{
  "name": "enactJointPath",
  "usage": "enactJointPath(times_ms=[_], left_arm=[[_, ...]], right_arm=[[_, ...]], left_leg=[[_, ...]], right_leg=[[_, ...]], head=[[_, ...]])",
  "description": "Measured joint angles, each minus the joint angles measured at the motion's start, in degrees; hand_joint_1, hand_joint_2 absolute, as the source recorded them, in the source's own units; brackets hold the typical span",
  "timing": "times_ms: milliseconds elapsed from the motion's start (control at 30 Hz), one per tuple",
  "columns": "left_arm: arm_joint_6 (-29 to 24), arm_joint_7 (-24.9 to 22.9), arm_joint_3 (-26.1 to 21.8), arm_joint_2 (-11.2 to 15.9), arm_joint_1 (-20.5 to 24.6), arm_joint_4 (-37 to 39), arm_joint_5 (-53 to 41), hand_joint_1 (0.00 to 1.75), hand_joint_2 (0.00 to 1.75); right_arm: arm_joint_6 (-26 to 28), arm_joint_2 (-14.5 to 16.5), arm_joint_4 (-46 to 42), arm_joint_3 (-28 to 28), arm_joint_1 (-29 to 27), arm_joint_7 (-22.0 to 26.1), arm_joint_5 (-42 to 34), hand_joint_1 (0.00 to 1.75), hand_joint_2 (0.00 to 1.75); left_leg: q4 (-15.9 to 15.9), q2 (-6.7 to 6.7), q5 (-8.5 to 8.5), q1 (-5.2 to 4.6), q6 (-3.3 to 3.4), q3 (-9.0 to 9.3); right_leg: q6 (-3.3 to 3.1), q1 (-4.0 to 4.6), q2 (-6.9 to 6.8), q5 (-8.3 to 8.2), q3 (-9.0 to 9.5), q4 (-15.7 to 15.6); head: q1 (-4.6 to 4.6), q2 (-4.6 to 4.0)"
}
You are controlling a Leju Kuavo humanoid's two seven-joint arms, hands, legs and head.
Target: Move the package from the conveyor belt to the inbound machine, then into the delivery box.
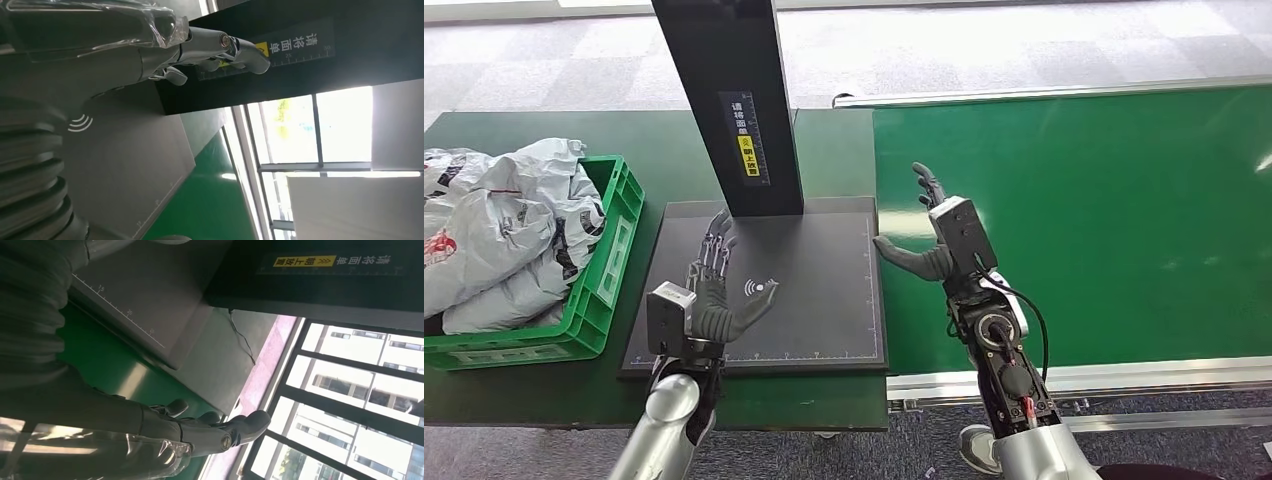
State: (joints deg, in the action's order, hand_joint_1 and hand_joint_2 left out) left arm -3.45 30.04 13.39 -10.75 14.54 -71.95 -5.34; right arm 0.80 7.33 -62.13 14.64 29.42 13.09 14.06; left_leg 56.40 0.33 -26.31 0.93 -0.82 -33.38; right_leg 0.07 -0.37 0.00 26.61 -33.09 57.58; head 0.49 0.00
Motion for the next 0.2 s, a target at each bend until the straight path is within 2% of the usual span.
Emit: enactJointPath(times_ms=[200], left_arm=[[-0.48, 0.24, -2.04, -1.00, -0.36, -0.02, -2.47, 0.00, 1.75]], right_arm=[[-1.06, 1.76, 0.85, -1.14, 1.00, 0.76, 2.54, 0.00, 1.75]], left_leg=[[0.00, 0.00, 0.00, 0.01, 0.00, 0.00]], right_leg=[[0.00, 0.01, 0.00, 0.00, 0.00, 0.00]], head=[[-0.01, 0.00]])
